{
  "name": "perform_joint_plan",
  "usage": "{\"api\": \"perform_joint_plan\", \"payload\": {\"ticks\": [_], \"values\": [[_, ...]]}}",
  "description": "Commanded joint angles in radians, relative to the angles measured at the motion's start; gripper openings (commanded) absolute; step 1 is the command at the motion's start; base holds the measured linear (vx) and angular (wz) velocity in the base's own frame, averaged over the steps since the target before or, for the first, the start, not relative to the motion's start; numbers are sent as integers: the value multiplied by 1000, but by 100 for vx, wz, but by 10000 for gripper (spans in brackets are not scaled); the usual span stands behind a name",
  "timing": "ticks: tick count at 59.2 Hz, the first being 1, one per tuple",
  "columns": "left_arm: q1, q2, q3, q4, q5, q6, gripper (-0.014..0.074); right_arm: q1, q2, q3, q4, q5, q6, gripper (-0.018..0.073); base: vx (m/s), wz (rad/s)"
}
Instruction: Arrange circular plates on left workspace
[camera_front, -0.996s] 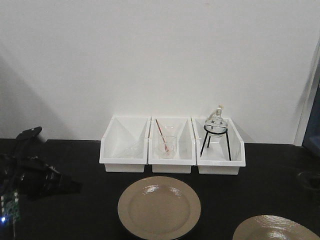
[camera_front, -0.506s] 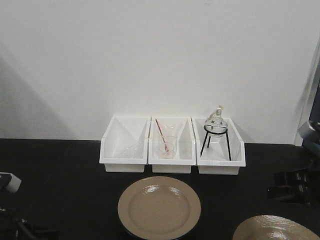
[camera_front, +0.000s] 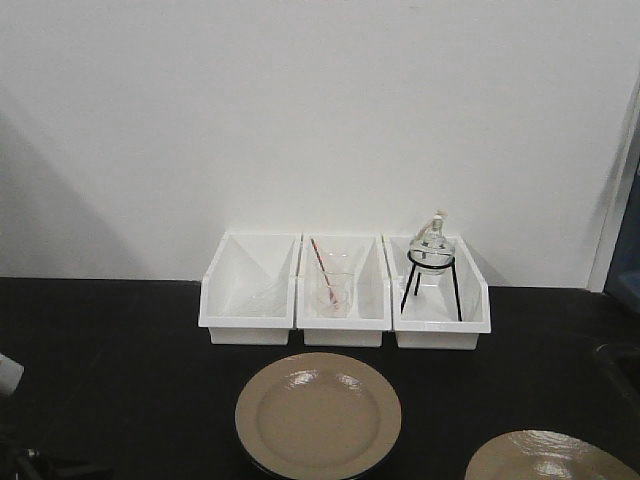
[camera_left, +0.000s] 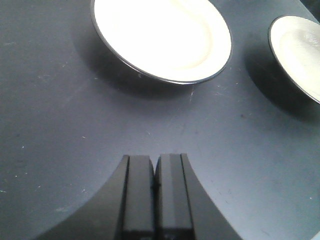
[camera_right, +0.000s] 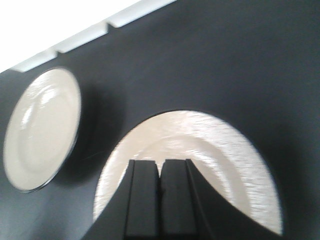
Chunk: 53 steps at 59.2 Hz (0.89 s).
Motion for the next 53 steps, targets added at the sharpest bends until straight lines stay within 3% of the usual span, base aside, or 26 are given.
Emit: {"api": "perform_joint_plan", "payload": {"ticks": [1, 9, 16, 22, 32, 38, 45, 53], "values": [[-3, -25, -23, -52, 3, 1, -3, -21, -2, -30, 37, -10, -17, 0, 0, 0], [-3, -25, -23, -52, 9, 1, -3, -35, 59, -30, 13, -30, -18, 14, 0, 0], [-3, -25, -23, -50, 11, 1, -1, -43, 109, -30, -12, -56, -18, 90, 0, 0], [-3, -25, -23, -49, 11, 1, 0, -43, 142, -30, -40, -68, -18, 226, 0, 0], [-3, -25, -23, -46, 8, 2, -1, -43, 184, -30, -84, -58, -15, 537, 0, 0], [-3, -25, -23, -42, -3, 2, -1, -43, 208, -30, -107, -48, -15, 656, 0, 0], [-3, -25, -23, -41, -13, 2, -1, -43, 247, -30, -107, -4, -40, 679, 0, 0], [-3, -24, -23, -33, -14, 2, -1, -41, 298, -30, -102, 24, -52, 645, 0, 0]]}}
